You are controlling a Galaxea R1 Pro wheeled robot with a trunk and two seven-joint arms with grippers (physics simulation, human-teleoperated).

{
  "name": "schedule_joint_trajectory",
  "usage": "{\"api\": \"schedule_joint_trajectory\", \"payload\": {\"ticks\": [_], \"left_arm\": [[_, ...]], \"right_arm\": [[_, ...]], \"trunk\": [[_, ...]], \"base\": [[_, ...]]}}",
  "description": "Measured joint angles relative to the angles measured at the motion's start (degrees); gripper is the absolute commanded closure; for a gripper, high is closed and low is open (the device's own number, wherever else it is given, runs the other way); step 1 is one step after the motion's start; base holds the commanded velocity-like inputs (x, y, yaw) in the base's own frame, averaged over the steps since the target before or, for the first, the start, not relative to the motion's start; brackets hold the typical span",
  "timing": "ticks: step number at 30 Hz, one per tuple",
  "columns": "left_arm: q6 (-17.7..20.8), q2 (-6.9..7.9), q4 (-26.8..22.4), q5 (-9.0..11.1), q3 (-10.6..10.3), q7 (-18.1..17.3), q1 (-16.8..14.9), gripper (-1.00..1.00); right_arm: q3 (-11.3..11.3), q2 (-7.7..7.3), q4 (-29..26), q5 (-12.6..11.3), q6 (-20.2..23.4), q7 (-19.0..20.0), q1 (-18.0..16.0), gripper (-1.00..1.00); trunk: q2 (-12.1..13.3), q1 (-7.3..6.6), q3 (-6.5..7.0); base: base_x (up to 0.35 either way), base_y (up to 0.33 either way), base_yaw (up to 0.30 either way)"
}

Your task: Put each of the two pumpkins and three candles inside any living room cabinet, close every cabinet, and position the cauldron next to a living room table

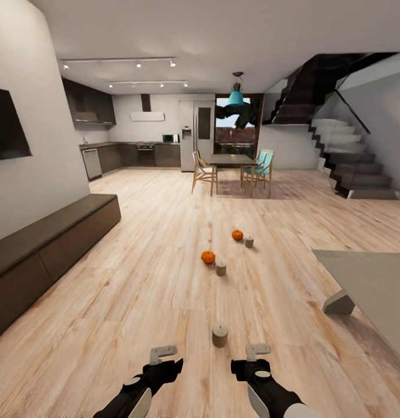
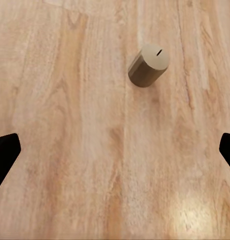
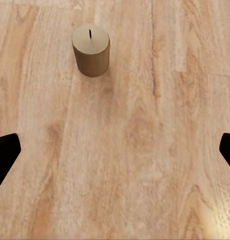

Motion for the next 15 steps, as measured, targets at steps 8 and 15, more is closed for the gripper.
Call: {"api": "schedule_joint_trajectory", "payload": {"ticks": [8, 15], "left_arm": [[-0.01, 0.23, 0.03, 0.00, 0.07, 0.02, -0.02, -1.00], [0.00, 0.52, 0.00, 0.00, 0.08, 0.02, 0.04, -1.00]], "right_arm": [[0.00, -0.01, -0.26, 0.00, -0.65, -0.01, 0.01, -1.00], [0.00, 0.00, -0.28, 0.00, -0.61, -0.02, 0.00, -1.00]], "trunk": [[0.00, -0.02, -0.19], [0.00, -0.02, -0.44]], "base": [[0.084, 0.014, 0.045], [0.242, 0.007, 0.177]]}}
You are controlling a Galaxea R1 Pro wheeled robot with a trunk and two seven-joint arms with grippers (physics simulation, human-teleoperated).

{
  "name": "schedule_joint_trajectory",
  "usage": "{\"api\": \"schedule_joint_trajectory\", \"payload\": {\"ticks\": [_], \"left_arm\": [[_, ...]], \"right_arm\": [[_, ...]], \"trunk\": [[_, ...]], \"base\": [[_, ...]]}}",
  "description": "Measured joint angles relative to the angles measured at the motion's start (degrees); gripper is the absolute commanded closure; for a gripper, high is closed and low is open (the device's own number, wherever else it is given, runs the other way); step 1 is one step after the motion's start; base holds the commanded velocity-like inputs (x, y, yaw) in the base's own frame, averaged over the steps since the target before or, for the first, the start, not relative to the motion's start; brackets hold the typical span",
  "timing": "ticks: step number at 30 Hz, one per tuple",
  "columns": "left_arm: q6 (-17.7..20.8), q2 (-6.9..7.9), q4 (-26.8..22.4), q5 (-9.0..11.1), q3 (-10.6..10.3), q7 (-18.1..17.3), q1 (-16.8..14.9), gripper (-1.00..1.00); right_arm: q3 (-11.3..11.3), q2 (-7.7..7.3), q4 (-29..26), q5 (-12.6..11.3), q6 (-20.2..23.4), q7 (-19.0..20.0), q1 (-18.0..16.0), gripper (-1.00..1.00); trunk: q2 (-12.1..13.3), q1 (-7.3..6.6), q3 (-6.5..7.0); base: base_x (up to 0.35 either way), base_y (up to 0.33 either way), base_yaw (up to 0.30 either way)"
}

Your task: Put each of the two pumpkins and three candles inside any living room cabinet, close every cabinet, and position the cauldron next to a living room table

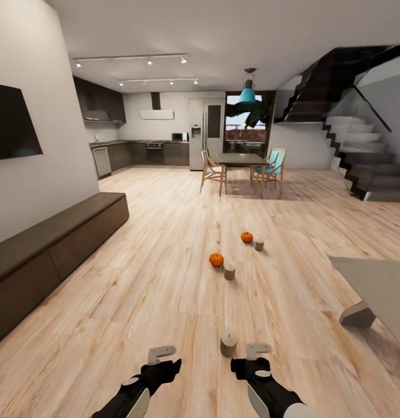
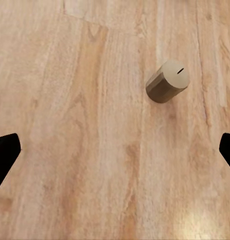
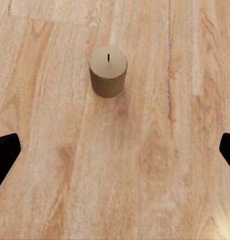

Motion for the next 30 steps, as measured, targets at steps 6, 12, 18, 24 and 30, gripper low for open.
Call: {"api": "schedule_joint_trajectory", "payload": {"ticks": [6, 12, 18, 24, 30], "left_arm": [[-0.01, 0.01, 0.00, 0.07, 0.00, 0.00, -0.01, -1.00], [-0.04, 0.01, 0.00, 0.09, 0.00, 0.00, -0.02, -1.00], [-0.02, 0.01, 0.00, 0.09, 0.00, 0.00, -0.01, -1.00], [0.00, 0.01, 0.00, 0.07, 0.00, 0.00, -0.05, -1.00], [0.00, 0.01, 0.00, 0.03, 0.00, 0.00, -0.05, -1.00]], "right_arm": [[0.00, 0.00, 0.00, 0.03, 0.03, 0.00, -0.02, -1.00], [0.00, 0.00, 0.00, 0.01, 0.05, 0.00, -0.01, -1.00], [0.00, 0.00, 0.00, 0.04, 0.01, 0.00, 0.00, -1.00], [0.00, 0.00, 0.07, 0.08, 0.02, 0.00, -0.02, -1.00], [0.00, 0.00, 0.09, 0.08, 0.03, -0.01, -0.04, -1.00]], "trunk": [[0.00, 0.02, -0.27], [0.00, 0.02, -0.57], [0.00, 0.02, -0.87], [0.00, 0.02, -1.18], [0.00, 0.02, -1.48]], "base": [[0.037, 0.000, 0.241], [0.003, 0.000, 0.242], [0.000, 0.000, 0.242], [0.000, 0.000, 0.242], [0.000, 0.000, 0.242]]}}
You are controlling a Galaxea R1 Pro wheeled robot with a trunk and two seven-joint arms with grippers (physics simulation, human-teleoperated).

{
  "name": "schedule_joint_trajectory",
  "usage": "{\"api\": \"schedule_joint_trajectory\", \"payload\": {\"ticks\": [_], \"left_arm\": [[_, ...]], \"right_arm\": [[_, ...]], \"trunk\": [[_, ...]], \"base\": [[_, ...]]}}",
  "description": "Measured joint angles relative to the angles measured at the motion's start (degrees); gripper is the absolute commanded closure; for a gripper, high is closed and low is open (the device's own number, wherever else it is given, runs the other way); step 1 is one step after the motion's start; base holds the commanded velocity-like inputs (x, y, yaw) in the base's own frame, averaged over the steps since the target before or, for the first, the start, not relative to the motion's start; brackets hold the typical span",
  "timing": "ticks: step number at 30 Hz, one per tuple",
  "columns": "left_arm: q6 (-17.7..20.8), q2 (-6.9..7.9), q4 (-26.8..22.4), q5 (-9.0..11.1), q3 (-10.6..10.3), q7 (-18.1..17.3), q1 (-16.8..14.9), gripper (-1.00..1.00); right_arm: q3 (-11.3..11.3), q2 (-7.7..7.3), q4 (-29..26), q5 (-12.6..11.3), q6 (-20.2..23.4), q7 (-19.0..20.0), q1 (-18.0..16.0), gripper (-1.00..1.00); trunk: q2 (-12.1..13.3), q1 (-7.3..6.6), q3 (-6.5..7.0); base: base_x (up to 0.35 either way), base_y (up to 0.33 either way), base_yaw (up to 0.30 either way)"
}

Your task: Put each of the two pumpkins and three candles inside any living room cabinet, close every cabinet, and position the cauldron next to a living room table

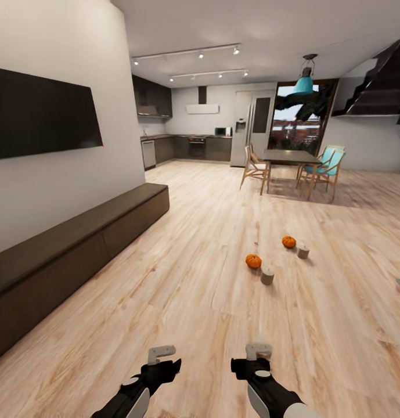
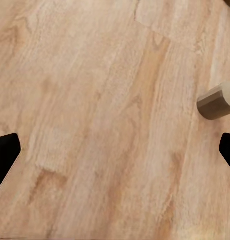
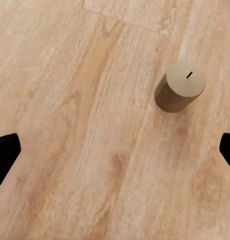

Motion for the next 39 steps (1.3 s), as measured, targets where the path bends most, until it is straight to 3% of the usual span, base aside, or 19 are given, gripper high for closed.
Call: {"api": "schedule_joint_trajectory", "payload": {"ticks": [39], "left_arm": [[0.08, -0.01, 0.02, 0.13, 0.08, 0.08, 0.00, -1.00]], "right_arm": [[0.00, -0.01, -0.04, 0.00, -0.09, 0.03, 0.04, -1.00]], "trunk": [[0.00, -0.02, -1.69]], "base": [[0.018, 0.000, 0.229]]}}
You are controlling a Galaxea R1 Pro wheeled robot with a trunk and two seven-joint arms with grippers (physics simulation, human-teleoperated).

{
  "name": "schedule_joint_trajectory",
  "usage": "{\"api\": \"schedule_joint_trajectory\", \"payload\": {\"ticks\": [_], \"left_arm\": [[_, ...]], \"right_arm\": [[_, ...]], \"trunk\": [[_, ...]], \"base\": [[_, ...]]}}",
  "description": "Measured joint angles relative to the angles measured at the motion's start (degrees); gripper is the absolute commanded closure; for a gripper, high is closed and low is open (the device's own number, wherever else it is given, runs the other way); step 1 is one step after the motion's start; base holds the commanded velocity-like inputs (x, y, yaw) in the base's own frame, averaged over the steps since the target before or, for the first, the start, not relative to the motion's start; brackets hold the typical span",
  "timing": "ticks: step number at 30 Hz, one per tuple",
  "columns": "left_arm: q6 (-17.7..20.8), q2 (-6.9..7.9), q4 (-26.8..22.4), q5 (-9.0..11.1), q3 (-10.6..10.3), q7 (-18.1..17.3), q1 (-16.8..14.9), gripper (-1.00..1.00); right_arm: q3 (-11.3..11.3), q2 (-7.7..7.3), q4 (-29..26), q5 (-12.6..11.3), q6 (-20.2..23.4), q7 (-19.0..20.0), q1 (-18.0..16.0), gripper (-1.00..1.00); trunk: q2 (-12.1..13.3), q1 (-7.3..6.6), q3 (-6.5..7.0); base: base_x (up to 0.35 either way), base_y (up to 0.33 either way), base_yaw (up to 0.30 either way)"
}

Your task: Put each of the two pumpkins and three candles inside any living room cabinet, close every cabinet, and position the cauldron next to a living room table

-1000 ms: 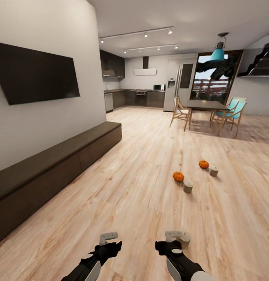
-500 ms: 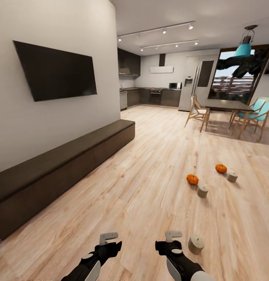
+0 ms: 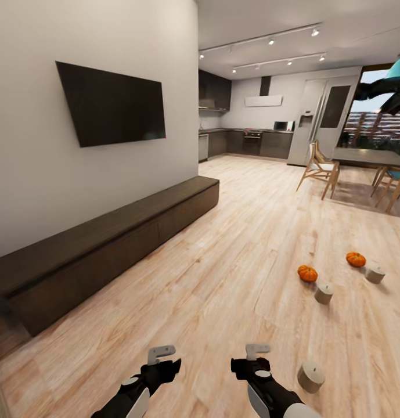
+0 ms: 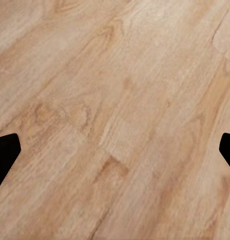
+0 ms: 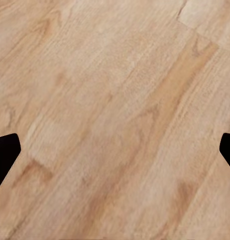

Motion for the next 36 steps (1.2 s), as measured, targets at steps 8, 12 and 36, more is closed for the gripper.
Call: {"api": "schedule_joint_trajectory", "payload": {"ticks": [8, 12, 36], "left_arm": [[0.01, 0.01, -0.02, 0.10, 0.81, -0.07, 0.02, -1.00], [0.00, 0.01, -0.02, 0.11, 0.86, -0.08, 0.02, -1.00], [0.00, 0.01, -0.02, 0.02, 0.89, -0.08, 0.02, -1.00]], "right_arm": [[0.00, 0.01, -0.02, 0.00, -0.02, -0.01, -0.01, -1.00], [0.00, 0.01, 0.01, 0.00, -0.02, -0.03, -0.03, -1.00], [0.00, 0.01, 0.04, 0.00, 0.00, -0.01, -0.02, -1.00]], "trunk": [[0.00, -0.01, -0.01], [0.00, -0.01, -0.01], [0.00, 0.02, -0.02]], "base": [[0.307, -0.020, 0.125], [0.284, -0.159, 0.278], [0.070, -0.077, 0.291]]}}
